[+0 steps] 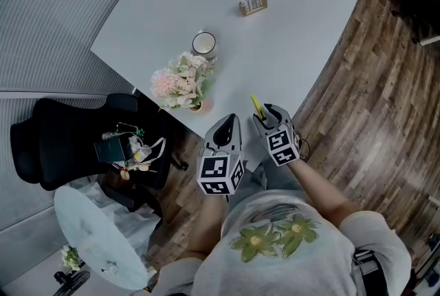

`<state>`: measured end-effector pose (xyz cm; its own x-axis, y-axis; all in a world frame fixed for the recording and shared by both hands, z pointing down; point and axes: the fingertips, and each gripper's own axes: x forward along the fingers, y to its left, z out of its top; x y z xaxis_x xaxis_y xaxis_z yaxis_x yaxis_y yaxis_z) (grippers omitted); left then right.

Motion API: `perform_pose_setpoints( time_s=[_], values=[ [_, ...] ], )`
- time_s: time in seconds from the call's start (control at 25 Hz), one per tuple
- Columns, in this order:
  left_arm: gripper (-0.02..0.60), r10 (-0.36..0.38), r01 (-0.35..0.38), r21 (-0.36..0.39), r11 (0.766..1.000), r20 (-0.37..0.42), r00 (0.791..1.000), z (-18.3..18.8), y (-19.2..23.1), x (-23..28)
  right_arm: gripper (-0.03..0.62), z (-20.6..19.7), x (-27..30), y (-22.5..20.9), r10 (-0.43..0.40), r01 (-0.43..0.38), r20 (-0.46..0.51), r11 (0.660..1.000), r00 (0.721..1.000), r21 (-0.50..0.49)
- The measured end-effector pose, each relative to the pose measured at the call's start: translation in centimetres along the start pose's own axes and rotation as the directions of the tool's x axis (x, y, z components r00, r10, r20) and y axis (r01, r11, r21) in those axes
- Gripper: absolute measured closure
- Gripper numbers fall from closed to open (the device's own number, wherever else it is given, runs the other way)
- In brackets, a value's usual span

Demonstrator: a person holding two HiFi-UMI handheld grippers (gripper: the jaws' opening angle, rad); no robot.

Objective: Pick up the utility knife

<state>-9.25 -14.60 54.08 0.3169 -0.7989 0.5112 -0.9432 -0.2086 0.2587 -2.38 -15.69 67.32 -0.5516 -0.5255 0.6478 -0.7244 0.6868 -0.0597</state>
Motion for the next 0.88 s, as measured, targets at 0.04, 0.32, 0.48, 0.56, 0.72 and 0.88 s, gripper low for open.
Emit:
perform_pose_setpoints(
  time_s=[0.04, 0.32, 0.48, 0.56, 0.72, 0.88],
  values=[
    [0.58, 0.001, -0.001, -0.001, 1.0, 0.0, 1.0, 0.0, 0.0, 0.0, 0.405, -0.3, 0.1, 0.0, -0.001, 0.001, -0.006, 1.0, 1.0, 0.002],
    [0.58, 0.005, -0.005, 0.007, 1.0, -0.013, 1.0, -0.3, -0.2, 0.3, 0.405, -1.3, 0.8, -0.1, 0.0, 0.0, -0.044, 1.0, 0.999, -0.009],
    [0.581, 0.004, -0.004, 0.009, 1.0, -0.014, 1.0, -0.3, -0.4, 0.3, 0.41, -1.7, 1.2, -0.1, 0.0, 0.0, -0.055, 1.0, 0.998, -0.011],
    [0.581, 0.004, -0.003, 0.009, 1.0, -0.016, 1.0, -0.4, -0.5, 0.3, 0.411, -1.8, 1.3, -0.1, 0.001, -0.002, -0.06, 1.0, 0.998, -0.016],
    [0.58, 0.004, -0.004, 0.009, 1.0, -0.024, 1.0, -0.6, -0.5, 0.4, 0.411, -2.5, 1.6, -0.1, 0.0, -0.001, -0.082, 1.0, 0.997, -0.02],
    [0.581, -0.003, 0.004, 0.019, 1.0, -0.026, 1.0, -0.5, -0.9, 0.6, 0.414, -2.7, 1.7, -0.1, -0.005, 0.003, -0.078, 1.0, 0.997, -0.03]
  ],
)
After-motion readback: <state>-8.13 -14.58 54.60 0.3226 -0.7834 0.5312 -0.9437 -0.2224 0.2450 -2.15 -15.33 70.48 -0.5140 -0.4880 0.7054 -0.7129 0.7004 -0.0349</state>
